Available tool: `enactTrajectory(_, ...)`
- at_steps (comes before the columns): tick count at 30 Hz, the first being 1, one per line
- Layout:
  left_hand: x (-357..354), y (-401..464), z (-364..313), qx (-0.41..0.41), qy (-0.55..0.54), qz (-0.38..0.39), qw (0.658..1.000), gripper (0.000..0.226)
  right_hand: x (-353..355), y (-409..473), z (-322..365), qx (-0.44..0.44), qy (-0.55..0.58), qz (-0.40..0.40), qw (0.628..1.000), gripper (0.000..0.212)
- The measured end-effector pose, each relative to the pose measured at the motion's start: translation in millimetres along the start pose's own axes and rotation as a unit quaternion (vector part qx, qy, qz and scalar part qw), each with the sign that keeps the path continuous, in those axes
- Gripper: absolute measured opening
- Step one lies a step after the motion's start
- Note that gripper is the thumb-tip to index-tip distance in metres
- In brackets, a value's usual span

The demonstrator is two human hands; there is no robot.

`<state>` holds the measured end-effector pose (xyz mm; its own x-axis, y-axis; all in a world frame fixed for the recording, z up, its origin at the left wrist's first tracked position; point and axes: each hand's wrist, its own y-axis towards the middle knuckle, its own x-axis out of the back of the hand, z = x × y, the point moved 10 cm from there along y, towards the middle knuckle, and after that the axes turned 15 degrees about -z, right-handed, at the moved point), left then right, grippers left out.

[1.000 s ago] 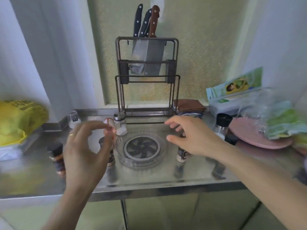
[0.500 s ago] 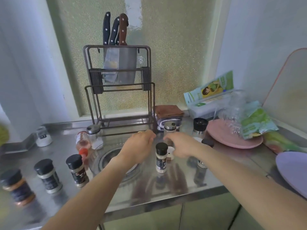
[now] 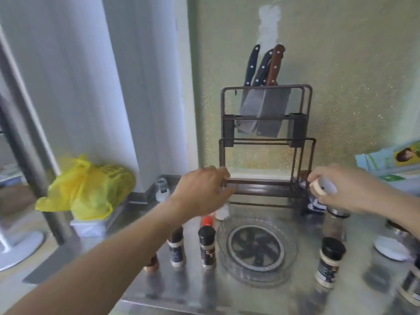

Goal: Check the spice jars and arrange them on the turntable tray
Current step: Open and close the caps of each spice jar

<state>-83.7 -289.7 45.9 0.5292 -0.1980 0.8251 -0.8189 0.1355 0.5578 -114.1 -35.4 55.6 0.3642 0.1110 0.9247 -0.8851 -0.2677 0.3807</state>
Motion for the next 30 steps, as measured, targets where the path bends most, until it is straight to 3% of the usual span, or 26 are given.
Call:
enactTrajectory(3, -1, 0, 99, 0.117, 0.024, 0.025, 0.992, 0.052, 13, 23, 75, 0.042, 0.054, -0.020, 0.997, 0.048)
enactTrajectory(6, -27, -7, 174, 0.209, 0.009, 0.022, 0.978, 0.048, -10, 49, 155, 0.107, 0.105, -0.026, 0.988, 0.044)
enactTrajectory(10, -78, -10, 236, 0.278, -0.024, 0.024, 0.960, 0.055, -65, 91, 246, 0.160, 0.153, -0.024, 0.975, 0.043)
enactTrajectory(14, -120, 1, 281, 0.297, -0.042, 0.012, 0.954, 0.058, -119, 134, 308, 0.184, 0.130, -0.024, 0.974, 0.043)
enactTrajectory(18, -141, 14, 304, 0.292, -0.062, 0.008, 0.954, 0.073, -160, 170, 326, 0.142, 0.141, -0.021, 0.980, 0.034)
enactTrajectory(22, -169, 17, 322, 0.310, -0.068, 0.029, 0.948, 0.084, -190, 192, 323, 0.079, 0.211, -0.003, 0.974, 0.041)
enactTrajectory(26, -165, 12, 326, 0.358, -0.060, 0.019, 0.932, 0.066, -196, 196, 313, 0.022, 0.300, 0.015, 0.954, 0.056)
enactTrajectory(30, -118, 16, 302, 0.340, -0.086, -0.039, 0.936, 0.048, -159, 192, 288, -0.018, 0.402, -0.007, 0.915, 0.030)
